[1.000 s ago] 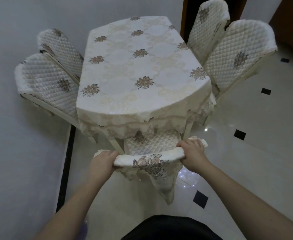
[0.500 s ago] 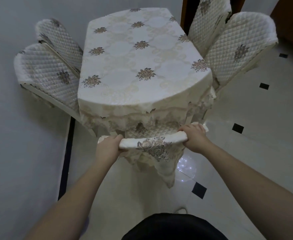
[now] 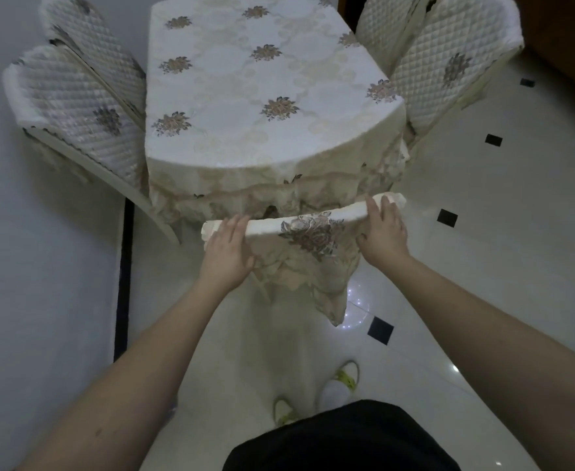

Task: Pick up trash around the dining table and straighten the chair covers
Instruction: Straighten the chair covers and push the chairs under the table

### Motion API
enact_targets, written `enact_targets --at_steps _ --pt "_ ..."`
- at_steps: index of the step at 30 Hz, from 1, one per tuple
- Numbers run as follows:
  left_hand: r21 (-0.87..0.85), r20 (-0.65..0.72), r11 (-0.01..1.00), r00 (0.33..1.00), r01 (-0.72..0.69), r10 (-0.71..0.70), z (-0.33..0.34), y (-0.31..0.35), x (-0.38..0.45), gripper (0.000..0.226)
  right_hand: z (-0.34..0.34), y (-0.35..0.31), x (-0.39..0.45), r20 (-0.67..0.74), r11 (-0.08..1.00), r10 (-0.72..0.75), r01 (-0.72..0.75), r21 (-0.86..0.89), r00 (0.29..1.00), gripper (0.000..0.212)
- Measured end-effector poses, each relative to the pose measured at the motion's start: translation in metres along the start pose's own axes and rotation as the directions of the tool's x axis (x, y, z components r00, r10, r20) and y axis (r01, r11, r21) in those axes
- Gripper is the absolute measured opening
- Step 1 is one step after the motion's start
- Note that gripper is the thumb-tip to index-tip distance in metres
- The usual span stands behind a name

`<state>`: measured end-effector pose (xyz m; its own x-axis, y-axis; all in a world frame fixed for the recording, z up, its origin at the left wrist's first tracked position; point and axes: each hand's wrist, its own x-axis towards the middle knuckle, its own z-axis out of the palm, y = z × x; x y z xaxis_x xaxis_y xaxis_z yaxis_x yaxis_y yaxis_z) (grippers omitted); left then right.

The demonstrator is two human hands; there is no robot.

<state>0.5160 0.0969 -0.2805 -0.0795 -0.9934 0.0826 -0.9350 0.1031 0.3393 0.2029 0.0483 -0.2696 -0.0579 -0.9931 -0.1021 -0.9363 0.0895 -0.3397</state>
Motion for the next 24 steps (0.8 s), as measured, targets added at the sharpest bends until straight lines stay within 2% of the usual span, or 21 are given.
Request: enact_targets --at_steps 3,7,13,16,19,24 --pt "-0.002 0.045 1.0 0.999 0.008 -0.008 -0.004 -0.002 -0.007 0.08 0.001 0.004 -0.011 -0.003 1.0 -0.023 0.023 0.018 1.0 0.075" --pt "-0.033 0.074 0.996 0.994 0.08 -0.077 -0.018 0.006 0.008 0.06 -0.006 0.015 -0.004 -0.029 0.991 -0.131 0.13 -0.029 0.991 0.066" --pt "0.205 0.051 0.974 0.992 0.099 -0.111 -0.027 0.031 0.029 0.046 -0.027 0.038 0.023 -0.105 0.947 -0.305 0.289 -0.141 0.947 0.039" --pt "0.214 0.002 0.966 0.988 0.148 -0.152 -0.023 0.038 0.033 0.039 -0.025 0.044 0.036 -0.091 0.923 -0.38 0.371 -0.104 0.92 0.035" --pt "0.227 -0.064 0.963 0.989 0.147 -0.136 -0.018 0.043 0.026 0.032 -0.026 0.05 0.048 -0.09 0.888 -0.459 0.454 -0.072 0.884 0.032" --pt "0.232 -0.092 0.958 0.984 0.17 -0.153 -0.02 0.058 0.026 0.027 -0.038 0.057 0.067 0.028 0.841 -0.518 0.515 -0.166 0.855 0.037"
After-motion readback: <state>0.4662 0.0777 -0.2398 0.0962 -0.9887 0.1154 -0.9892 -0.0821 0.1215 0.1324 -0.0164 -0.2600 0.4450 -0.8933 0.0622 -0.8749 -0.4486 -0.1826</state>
